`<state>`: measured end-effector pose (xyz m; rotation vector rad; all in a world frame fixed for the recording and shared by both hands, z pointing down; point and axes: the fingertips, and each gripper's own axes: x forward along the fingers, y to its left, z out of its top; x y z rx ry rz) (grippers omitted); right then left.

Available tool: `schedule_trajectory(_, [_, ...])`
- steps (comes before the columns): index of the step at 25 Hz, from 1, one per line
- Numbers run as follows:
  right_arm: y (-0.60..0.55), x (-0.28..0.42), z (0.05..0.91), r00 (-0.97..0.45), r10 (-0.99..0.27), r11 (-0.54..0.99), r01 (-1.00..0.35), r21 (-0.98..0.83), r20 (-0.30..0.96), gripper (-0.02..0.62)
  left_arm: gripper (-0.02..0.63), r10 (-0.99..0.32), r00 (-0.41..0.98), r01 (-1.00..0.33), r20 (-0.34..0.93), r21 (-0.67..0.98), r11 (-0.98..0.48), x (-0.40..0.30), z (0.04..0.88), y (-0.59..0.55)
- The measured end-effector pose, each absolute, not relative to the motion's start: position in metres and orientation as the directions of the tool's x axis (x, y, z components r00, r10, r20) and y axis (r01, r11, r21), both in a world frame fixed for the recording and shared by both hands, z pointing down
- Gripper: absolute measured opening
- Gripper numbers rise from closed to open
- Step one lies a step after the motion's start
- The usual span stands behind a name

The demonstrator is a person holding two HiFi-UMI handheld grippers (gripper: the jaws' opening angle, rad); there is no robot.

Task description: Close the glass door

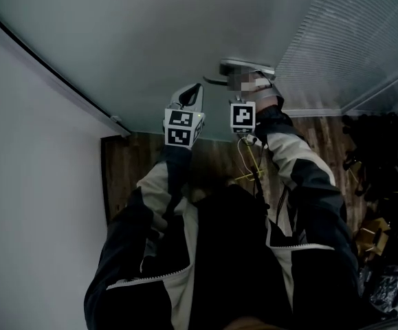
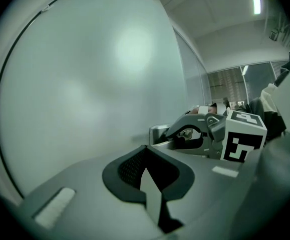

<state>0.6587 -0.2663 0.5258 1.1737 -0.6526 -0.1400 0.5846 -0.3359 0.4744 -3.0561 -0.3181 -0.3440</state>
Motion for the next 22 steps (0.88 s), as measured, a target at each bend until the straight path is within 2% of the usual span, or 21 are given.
schedule_trajectory(10, [-0.289,0.752,0.532,0.781,-0.466,0.463,-0.186,0.867,0.416,0.132,0.005,0.077,0.974,0.080,0.215,-0.004,-0.997,0.641,0.469,-0.349])
schedule_trajectory(15, [-0.307,0.777,0.560,0.777,-0.485,0.459,-0.164,0.873,0.401,0.132,0.005,0.018,0.978,0.021,0.207,-0.011,-1.000,0.630,0.499,-0.360])
schedule_trajectory(22, [-0.322,0.815,0.531,0.788,-0.479,0.435,-0.171,0.884,0.388,0.132,0.005,-0.034,0.974,-0.030,0.222,-0.023,-0.999,0.634,0.474,-0.378])
